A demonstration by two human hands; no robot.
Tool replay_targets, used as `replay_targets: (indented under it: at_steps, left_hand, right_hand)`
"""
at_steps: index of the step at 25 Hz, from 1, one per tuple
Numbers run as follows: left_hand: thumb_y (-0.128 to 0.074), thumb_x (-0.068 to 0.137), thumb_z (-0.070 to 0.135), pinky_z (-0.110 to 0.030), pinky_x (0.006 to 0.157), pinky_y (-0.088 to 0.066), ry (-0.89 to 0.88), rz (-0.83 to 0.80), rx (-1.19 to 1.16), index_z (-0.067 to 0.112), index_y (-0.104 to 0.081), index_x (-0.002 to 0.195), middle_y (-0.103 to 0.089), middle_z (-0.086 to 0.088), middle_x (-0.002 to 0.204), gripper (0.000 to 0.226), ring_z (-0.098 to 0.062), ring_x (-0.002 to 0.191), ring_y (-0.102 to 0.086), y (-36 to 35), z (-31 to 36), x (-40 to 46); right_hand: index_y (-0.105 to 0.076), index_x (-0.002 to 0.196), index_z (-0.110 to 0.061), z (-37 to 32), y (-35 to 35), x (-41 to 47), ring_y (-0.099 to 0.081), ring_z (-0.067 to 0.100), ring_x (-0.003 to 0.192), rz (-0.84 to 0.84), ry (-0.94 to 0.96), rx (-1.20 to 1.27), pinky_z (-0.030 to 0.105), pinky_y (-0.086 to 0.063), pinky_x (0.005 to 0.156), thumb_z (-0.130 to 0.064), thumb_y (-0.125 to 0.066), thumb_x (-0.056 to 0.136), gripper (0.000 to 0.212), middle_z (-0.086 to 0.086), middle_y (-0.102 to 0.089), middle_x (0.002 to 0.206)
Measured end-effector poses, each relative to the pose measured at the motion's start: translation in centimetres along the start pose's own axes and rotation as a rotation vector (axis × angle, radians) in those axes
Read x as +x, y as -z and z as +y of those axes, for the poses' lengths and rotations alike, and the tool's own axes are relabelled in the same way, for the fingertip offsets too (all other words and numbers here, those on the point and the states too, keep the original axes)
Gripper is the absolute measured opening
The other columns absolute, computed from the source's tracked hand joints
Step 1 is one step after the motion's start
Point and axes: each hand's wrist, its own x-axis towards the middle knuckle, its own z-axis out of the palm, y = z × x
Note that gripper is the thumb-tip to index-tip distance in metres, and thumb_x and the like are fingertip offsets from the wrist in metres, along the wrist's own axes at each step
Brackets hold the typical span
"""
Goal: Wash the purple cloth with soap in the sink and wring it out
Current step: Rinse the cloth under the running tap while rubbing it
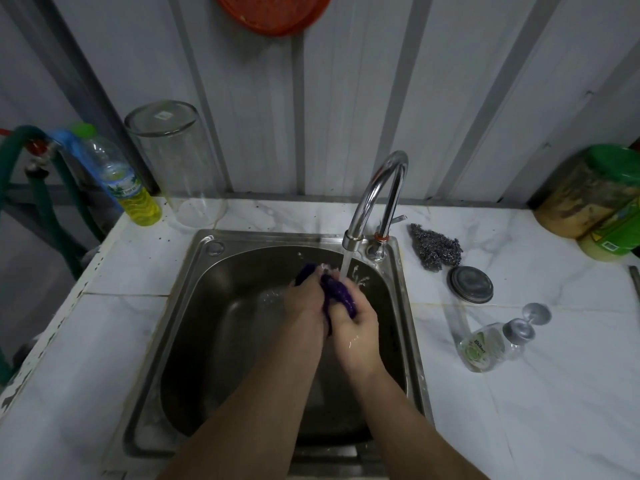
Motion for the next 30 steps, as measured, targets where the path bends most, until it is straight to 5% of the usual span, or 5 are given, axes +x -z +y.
replay_targets:
  at_steps: [8, 14, 18, 24, 30]
  left_hand:
    - [-0.061, 0.097, 0.027, -0.027, 0.056, -0.048, 0.008, 0.046, 0.067, 0.007, -0.063, 0.098, -0.061, -0.004, 0.078, 0.020, -0.016, 0.066, -0.060, 0.2, -1.0, -0.8]
    - [-0.065, 0.091, 0.042, -0.048, 0.085, -0.057, 0.017, -0.093, -0.225, 0.016, -0.066, 0.106, -0.069, -0.008, 0.099, 0.030, -0.029, 0.094, -0.067, 0.4, -0.7, -1.8]
    - [-0.056, 0.098, 0.043, -0.047, 0.084, -0.059, -0.144, -0.026, -0.180, 0.016, -0.059, 0.119, -0.070, -0.011, 0.102, 0.034, -0.030, 0.093, -0.069, 1.1, 0.4, -0.1]
    - [-0.042, 0.095, 0.063, -0.035, 0.075, -0.053, -0.029, -0.222, 0.072, 0.016, -0.062, 0.099, -0.072, -0.003, 0.078, 0.051, -0.016, 0.070, -0.070, 2.1, 0.8, -1.4]
    - [-0.047, 0.096, 0.023, -0.033, 0.064, -0.054, 0.054, -0.225, 0.081, 0.009, -0.067, 0.076, -0.065, -0.011, 0.071, 0.031, -0.024, 0.066, -0.064, -0.2, 0.4, -3.9]
  right_hand:
    - [-0.065, 0.102, -0.026, -0.2, -0.1, 2.4, -0.070, 0.008, 0.086, 0.194, 0.058, -0.395, 0.035, -0.057, 0.086, -0.031, -0.059, 0.098, 0.008, -0.003, -0.073, 0.090]
    - [-0.063, 0.113, -0.016, -0.3, 0.6, 5.5, -0.070, 0.031, 0.096, 0.363, -0.430, 0.094, 0.046, -0.058, 0.089, -0.050, -0.051, 0.093, 0.042, 0.013, -0.071, 0.106]
    - [-0.061, 0.093, -0.019, -1.9, 1.3, 2.9, -0.062, 0.019, 0.075, 0.236, -0.020, -0.491, 0.029, -0.046, 0.067, -0.030, -0.057, 0.098, 0.012, -0.001, -0.065, 0.079]
    - [-0.058, 0.074, -0.027, -2.7, -2.2, -2.3, -0.063, 0.010, 0.064, 0.145, 0.167, -0.759, 0.033, -0.054, 0.061, -0.070, -0.060, 0.076, 0.043, -0.006, -0.063, 0.065]
    - [-0.064, 0.077, -0.013, -4.5, -0.7, 5.4, -0.056, 0.016, 0.057, 0.304, -0.215, -0.713, 0.020, -0.042, 0.048, -0.041, -0.057, 0.094, 0.034, 0.003, -0.065, 0.069]
